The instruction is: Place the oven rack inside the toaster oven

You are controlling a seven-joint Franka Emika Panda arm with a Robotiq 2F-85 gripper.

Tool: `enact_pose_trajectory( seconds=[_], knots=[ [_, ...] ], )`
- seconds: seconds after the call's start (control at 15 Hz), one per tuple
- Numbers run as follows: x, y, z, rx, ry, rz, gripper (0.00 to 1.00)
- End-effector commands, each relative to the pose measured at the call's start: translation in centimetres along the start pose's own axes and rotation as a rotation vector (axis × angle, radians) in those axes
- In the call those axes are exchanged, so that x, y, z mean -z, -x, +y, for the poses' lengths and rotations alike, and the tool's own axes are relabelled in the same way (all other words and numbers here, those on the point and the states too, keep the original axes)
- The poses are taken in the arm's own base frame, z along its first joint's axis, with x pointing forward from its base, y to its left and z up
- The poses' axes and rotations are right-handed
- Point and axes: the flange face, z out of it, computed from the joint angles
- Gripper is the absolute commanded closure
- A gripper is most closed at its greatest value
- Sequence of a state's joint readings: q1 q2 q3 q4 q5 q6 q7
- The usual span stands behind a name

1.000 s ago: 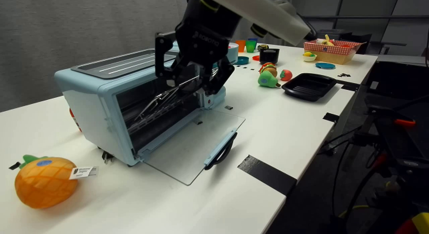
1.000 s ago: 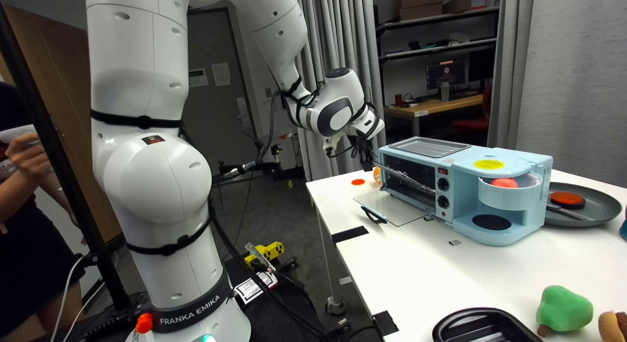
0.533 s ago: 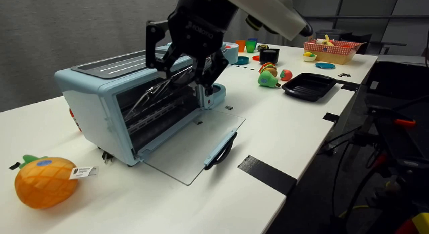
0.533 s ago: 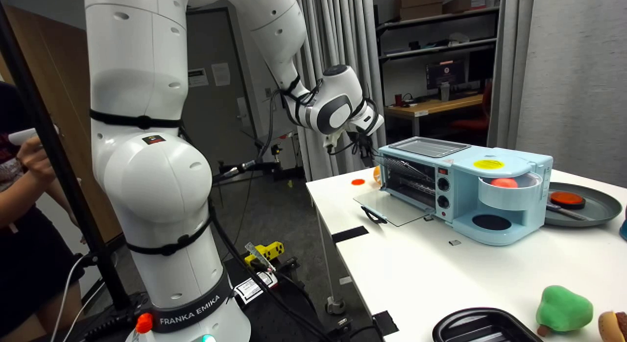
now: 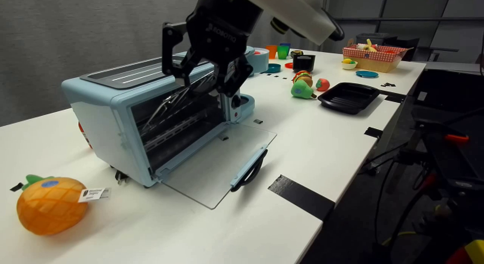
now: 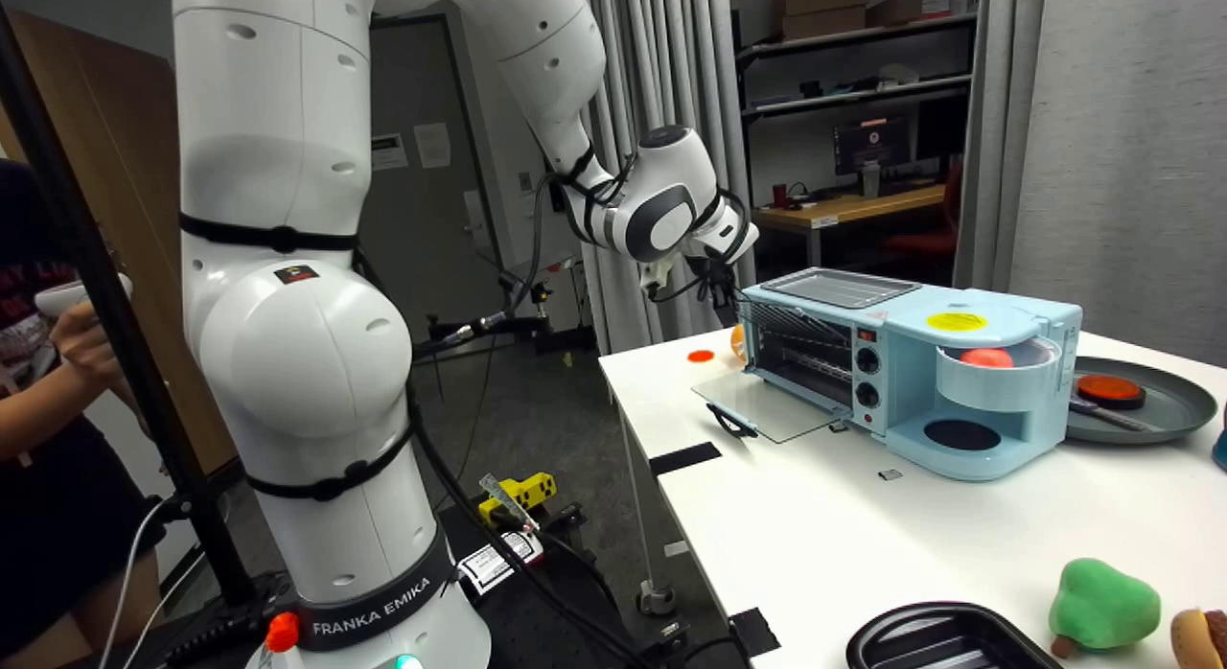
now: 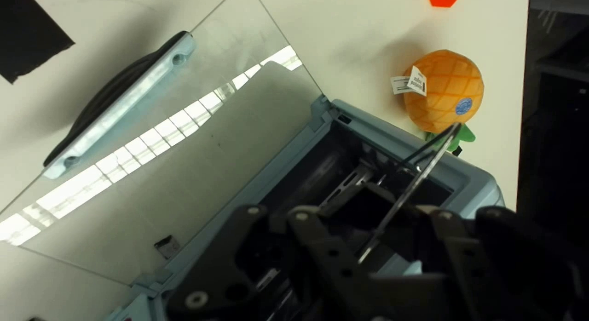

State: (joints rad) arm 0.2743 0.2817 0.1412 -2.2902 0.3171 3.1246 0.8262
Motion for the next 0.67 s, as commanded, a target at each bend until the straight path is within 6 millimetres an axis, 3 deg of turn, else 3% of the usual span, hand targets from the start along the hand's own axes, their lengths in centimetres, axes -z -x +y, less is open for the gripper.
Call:
enact_pose_trajectory(
  seconds=[0.0, 0.6],
  knots=[
    [-0.4, -0.98, -0.11, 0.004, -0.025, 0.018, 0.98],
    [0.09, -0.99, 0.07, -0.015, -0.045, 0.033, 0.98]
  ],
)
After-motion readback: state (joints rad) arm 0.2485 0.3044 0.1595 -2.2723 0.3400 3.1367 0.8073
